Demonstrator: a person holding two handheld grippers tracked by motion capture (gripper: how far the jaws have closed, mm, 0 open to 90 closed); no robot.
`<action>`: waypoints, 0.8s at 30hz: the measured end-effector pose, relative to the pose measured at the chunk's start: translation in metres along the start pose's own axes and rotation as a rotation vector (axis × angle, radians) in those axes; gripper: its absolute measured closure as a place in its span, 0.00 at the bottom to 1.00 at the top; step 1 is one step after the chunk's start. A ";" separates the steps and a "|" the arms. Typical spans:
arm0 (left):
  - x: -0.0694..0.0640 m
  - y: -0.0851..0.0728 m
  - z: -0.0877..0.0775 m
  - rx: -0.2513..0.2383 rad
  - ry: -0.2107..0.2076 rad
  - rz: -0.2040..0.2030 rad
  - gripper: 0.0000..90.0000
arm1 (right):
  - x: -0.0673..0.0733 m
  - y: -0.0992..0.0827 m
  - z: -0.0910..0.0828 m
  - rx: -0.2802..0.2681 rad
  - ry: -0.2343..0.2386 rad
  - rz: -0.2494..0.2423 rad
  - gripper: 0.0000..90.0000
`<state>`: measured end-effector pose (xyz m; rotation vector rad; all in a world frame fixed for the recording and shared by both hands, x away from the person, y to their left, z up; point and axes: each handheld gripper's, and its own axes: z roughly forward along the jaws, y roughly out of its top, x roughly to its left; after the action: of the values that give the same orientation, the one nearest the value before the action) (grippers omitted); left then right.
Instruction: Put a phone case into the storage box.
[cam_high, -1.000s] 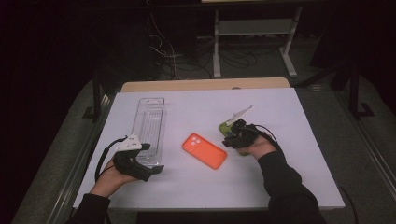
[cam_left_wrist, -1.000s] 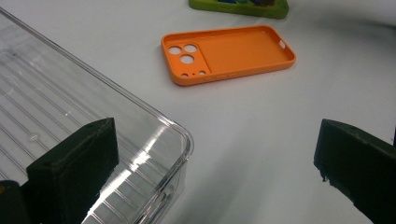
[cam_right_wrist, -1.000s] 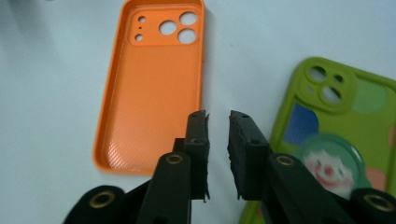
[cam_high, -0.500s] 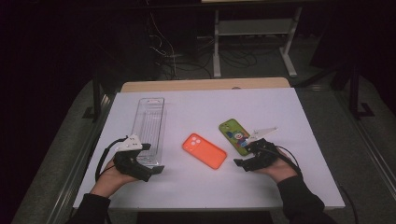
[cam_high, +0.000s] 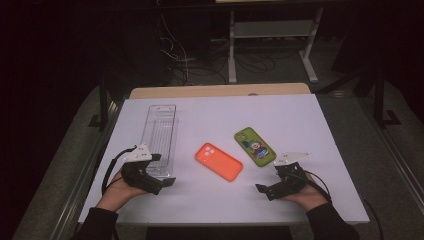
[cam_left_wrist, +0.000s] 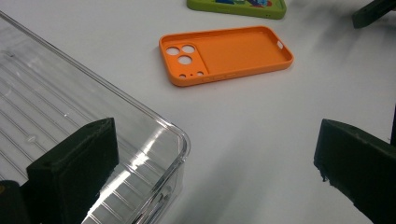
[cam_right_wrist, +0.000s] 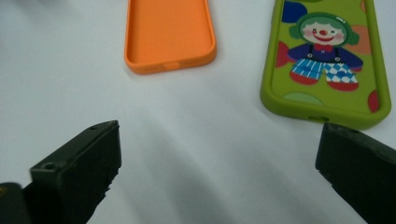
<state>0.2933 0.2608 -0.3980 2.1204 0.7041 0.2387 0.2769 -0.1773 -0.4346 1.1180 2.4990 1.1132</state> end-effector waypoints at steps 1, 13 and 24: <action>0.000 0.000 0.000 0.000 -0.001 -0.003 0.00 | 0.000 0.000 0.000 0.006 0.001 0.002 0.00; 0.000 -0.001 0.000 0.005 -0.004 -0.001 0.00 | -0.003 0.014 -0.006 0.030 -0.014 0.020 0.00; 0.000 -0.001 0.000 0.004 -0.005 -0.004 0.00 | -0.001 0.035 -0.001 0.052 -0.006 0.011 0.00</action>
<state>0.2936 0.2610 -0.3988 2.1226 0.7061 0.2303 0.2973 -0.1631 -0.4094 1.1477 2.5345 1.0518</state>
